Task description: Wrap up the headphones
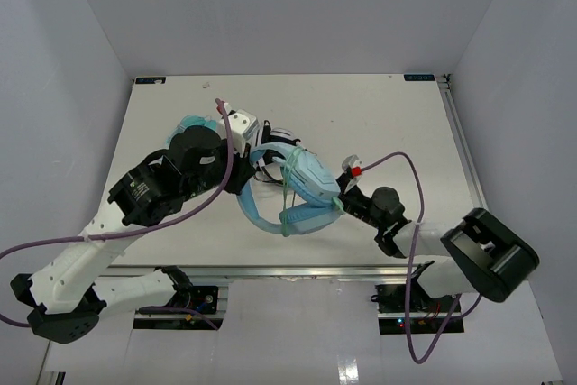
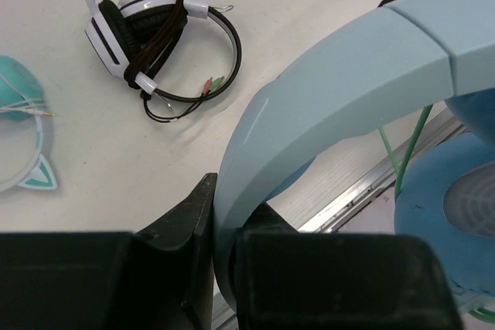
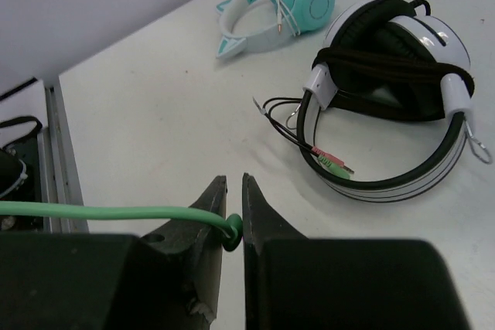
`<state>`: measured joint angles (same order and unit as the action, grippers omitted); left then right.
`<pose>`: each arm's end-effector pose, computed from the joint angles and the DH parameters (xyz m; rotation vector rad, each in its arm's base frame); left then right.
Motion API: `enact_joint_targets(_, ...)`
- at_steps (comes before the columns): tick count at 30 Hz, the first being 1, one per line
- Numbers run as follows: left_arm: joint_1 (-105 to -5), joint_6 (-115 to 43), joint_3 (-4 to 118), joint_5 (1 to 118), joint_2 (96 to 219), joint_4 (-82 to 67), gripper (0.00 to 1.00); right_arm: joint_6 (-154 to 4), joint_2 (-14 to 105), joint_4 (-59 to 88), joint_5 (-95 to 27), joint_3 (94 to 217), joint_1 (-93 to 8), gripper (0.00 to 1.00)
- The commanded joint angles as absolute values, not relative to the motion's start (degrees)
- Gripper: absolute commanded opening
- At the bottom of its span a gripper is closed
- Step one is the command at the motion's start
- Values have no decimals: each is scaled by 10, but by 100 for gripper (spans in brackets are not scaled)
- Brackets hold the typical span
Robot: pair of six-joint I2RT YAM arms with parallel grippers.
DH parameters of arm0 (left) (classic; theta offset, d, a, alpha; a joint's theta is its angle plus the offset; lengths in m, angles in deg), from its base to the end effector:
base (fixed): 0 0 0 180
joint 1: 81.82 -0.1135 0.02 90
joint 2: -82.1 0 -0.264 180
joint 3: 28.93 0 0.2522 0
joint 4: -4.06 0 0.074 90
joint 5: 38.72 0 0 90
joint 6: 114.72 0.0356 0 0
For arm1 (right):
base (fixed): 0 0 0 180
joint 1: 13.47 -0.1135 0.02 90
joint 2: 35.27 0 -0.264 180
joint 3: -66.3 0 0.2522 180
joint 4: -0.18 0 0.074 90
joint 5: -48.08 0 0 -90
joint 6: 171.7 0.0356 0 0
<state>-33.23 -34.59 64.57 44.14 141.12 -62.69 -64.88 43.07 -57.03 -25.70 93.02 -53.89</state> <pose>0.1253 -0.1354 0.4242 0.6472 2.0663 -0.4647 0.1693 0.1573 0.1849 -0.5528 1.4607 1.0079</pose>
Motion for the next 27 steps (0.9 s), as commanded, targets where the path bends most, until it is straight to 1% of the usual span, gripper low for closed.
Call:
enact_joint_targets(1, -330, -257, 637, 547, 1373, -608, 0, -701, 363, -318, -229, 1028, -511, 8)
enact_joint_targets(3, -330, -211, 620, 592, 1373, -600, 0, -720, 348, -218, -210, 1093, -504, 8)
enact_joint_targets(5, -330, -173, 611, 597, 1379, -606, 0, -728, 344, -149, -195, 1137, -494, 8)
enact_joint_targets(6, -330, -161, 606, 586, 1384, -609, 0, -731, 342, -112, -190, 1146, -493, 8)
enact_joint_targets(9, -330, -120, 586, 496, 1405, -637, 0, -746, 332, 25, -184, 1216, -484, 8)
enact_joint_targets(10, -330, -99, 581, 473, 1409, -646, 0, -748, 329, 50, -188, 1228, -484, 8)
enact_joint_targets(13, -330, -65, 567, 418, 1421, -647, 0, -749, 309, 109, -205, 1257, -484, 8)
enact_joint_targets(18, -323, -12, 535, 364, 1438, -614, 0, -753, 289, 187, -230, 1301, -484, 8)
enact_joint_targets(24, -318, 57, 516, 361, 1470, -554, 0, -763, 297, 250, -252, 1356, -484, 8)
enact_joint_targets(27, -309, 102, 491, 325, 1480, -517, 0, -772, 294, 273, -266, 1366, -484, 8)
